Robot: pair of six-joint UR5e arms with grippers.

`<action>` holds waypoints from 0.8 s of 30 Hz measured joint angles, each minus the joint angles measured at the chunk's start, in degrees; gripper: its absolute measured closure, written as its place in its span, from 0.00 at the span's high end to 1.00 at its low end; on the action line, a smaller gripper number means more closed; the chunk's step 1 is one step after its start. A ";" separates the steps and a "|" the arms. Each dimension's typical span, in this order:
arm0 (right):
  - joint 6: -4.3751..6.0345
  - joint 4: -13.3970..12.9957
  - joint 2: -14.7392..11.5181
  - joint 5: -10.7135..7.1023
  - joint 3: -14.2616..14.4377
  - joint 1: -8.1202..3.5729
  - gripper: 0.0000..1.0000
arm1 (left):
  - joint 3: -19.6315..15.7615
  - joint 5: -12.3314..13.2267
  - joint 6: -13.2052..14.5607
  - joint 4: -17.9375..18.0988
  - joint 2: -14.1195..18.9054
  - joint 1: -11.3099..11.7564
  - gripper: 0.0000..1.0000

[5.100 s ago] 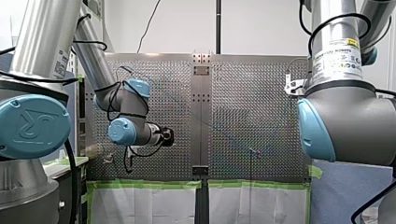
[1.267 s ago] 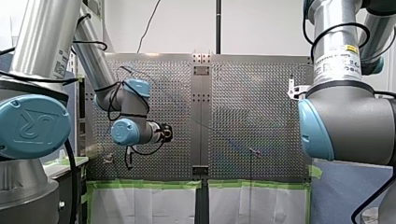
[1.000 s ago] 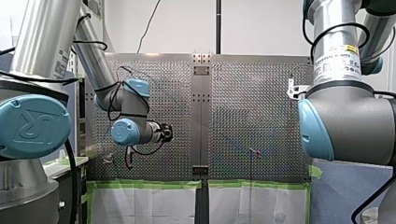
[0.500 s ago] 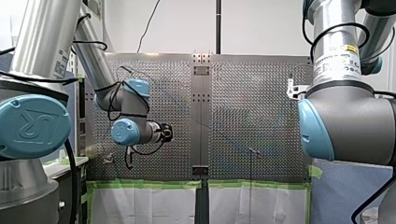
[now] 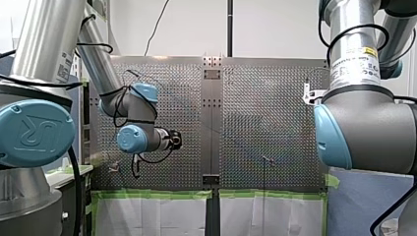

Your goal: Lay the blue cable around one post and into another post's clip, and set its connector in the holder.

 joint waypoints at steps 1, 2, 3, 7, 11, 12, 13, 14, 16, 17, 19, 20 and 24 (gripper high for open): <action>-0.01 0.03 0.00 0.09 0.00 0.00 0.85 | 0.00 0.00 0.00 0.00 0.00 -0.01 1.00; -0.02 0.04 0.01 0.12 0.00 0.01 0.85 | 0.00 0.00 0.01 0.00 0.00 -0.01 1.00; -0.02 0.08 0.02 0.15 0.00 0.00 0.85 | 0.00 0.00 0.01 0.00 0.01 0.00 1.00; -0.03 0.14 0.02 0.17 0.01 0.00 0.85 | 0.00 0.00 0.01 0.00 0.00 0.01 1.00; -0.03 0.17 0.02 0.12 0.01 0.01 0.85 | 0.00 0.00 0.03 0.00 0.01 0.01 1.00; -0.04 0.16 0.02 0.12 0.01 0.02 0.85 | 0.00 0.00 0.05 -0.01 0.00 0.02 1.00; -0.04 0.15 0.02 0.11 0.01 0.03 0.85 | 0.00 0.00 0.06 -0.03 0.00 0.02 1.00; -0.03 0.14 0.02 0.11 0.02 0.05 0.85 | 0.00 0.00 0.07 -0.02 0.00 0.01 1.00; -0.03 0.11 0.02 0.08 0.02 0.07 0.85 | 0.00 0.00 0.08 -0.02 -0.02 0.02 1.00; -0.04 0.10 0.02 0.07 0.02 0.08 0.85 | 0.00 0.00 0.08 -0.02 -0.02 0.02 1.00; -0.03 0.06 0.02 0.08 0.01 0.10 0.89 | 0.00 0.00 0.08 -0.03 0.00 0.02 1.00; -0.04 0.02 0.02 0.08 0.02 0.12 0.89 | 0.00 0.00 0.09 -0.06 0.00 0.02 1.00; -0.04 -0.07 0.02 0.09 0.02 0.17 0.92 | 0.00 0.00 0.13 -0.15 0.00 0.01 1.00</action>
